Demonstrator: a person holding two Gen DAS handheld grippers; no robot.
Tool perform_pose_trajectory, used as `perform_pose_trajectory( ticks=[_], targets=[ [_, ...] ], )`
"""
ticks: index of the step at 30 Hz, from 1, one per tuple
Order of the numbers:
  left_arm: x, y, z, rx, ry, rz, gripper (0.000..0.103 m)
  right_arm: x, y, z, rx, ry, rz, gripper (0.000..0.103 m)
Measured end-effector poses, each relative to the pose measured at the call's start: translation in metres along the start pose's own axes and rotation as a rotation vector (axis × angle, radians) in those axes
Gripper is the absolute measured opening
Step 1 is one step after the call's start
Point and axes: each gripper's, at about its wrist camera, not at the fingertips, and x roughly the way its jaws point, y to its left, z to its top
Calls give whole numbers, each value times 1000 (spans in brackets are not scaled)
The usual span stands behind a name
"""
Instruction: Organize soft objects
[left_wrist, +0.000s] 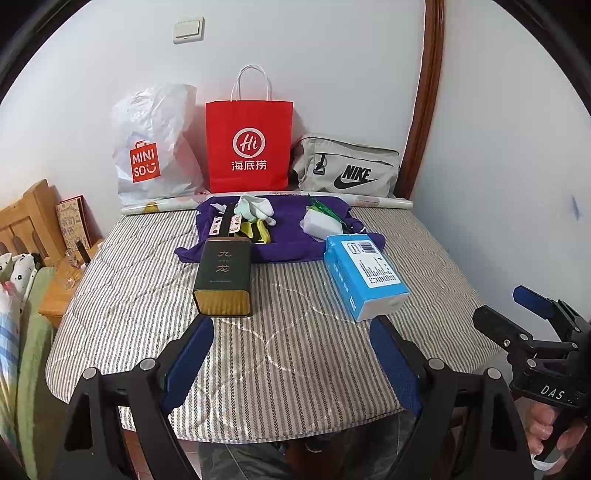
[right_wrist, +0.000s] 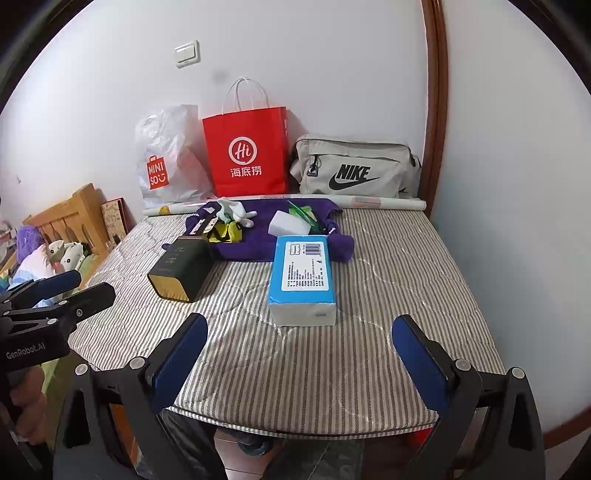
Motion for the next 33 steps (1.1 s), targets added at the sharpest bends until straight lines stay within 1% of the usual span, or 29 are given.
perform_pose_trajectory(
  ticks=[33],
  targets=[
    [-3, 3, 0, -6, -2, 6, 86, -5, 5, -1, -13, -7, 5, 99]
  ],
)
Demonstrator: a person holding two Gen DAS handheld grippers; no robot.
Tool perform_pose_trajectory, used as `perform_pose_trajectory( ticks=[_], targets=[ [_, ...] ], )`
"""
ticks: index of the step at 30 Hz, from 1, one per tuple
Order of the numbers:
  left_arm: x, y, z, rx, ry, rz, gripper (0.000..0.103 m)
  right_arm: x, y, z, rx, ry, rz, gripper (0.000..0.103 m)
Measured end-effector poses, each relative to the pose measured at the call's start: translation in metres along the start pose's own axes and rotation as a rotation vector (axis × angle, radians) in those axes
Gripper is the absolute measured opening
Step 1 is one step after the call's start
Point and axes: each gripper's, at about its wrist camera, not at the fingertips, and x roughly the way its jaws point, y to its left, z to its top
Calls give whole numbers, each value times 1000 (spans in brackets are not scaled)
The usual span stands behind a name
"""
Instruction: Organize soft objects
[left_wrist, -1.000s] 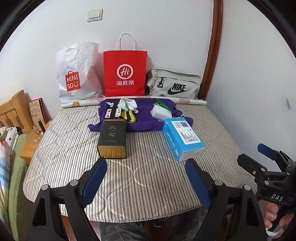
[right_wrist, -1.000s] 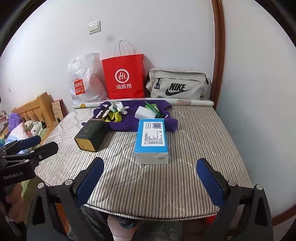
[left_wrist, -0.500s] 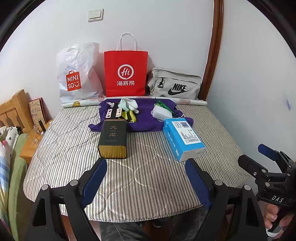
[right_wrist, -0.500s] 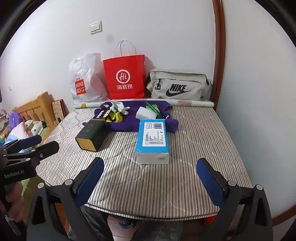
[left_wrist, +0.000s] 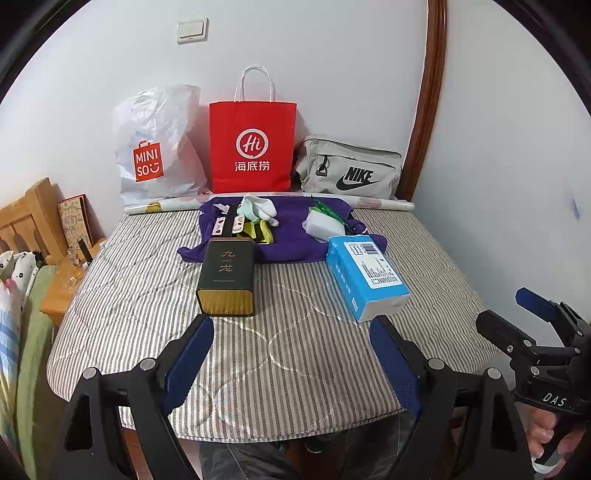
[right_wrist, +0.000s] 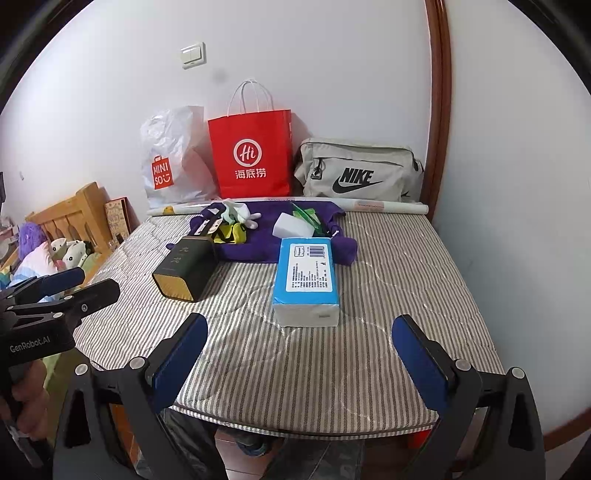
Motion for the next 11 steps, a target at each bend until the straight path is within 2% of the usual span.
perform_pose_trajectory(
  ticks=[11],
  targets=[
    [6, 1, 4, 2, 5, 3, 86, 2, 2, 0, -2, 1, 5, 99]
  ],
)
